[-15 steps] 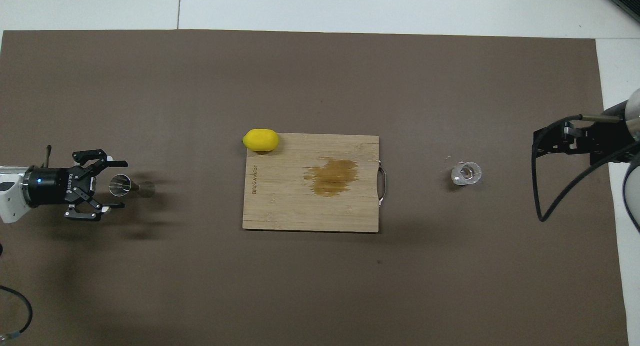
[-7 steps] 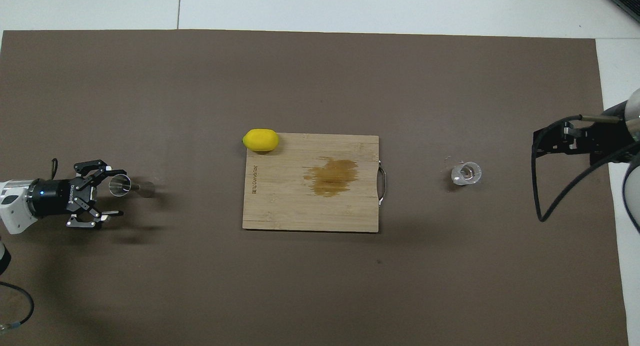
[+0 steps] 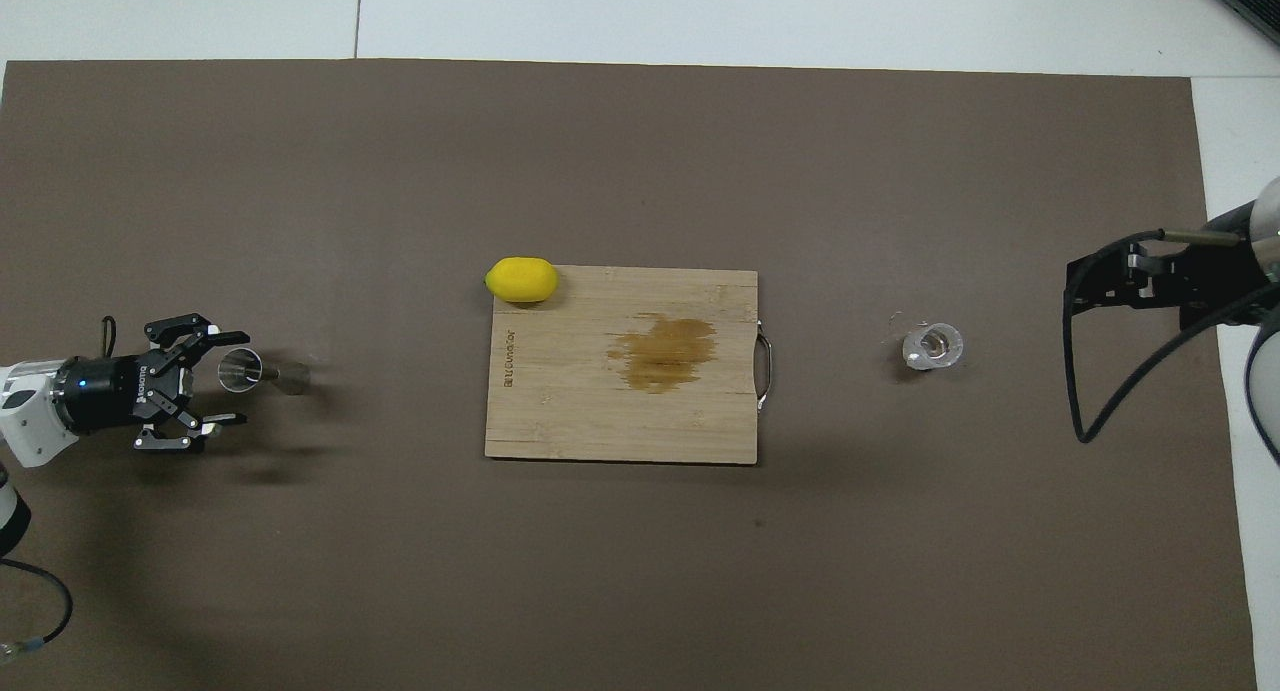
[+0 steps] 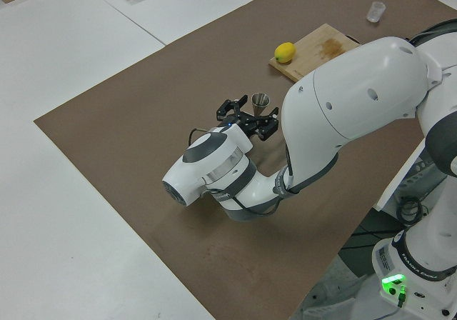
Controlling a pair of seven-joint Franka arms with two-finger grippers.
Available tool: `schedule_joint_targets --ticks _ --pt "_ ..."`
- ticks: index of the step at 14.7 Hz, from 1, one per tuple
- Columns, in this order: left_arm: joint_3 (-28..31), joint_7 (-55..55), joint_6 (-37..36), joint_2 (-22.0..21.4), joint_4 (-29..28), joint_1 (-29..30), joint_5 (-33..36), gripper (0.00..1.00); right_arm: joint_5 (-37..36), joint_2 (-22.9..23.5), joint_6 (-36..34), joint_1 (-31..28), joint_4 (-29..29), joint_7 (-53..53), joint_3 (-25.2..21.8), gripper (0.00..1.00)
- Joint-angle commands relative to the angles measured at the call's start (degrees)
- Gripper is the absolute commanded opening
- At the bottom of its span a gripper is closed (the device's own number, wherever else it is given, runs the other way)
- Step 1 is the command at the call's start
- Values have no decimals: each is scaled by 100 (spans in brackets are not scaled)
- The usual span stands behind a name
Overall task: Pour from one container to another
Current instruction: 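Close the left gripper around the small metal cup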
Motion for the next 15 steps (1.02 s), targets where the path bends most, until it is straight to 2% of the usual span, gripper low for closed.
schedule_joint_targets --ticks 1,11,15 --pt "10 139 -112 40 -120 -47 -206 99 -5 -136 -10 -70 -149 -34 32 100" --pt "18 130 -243 40 -77 41 -276 90 -5 -136 25 -70 -149 -8 32 100" --pt "18 139 -235 40 -77 41 -276 83 -5 -136 7 -70 -149 -17 32 100"
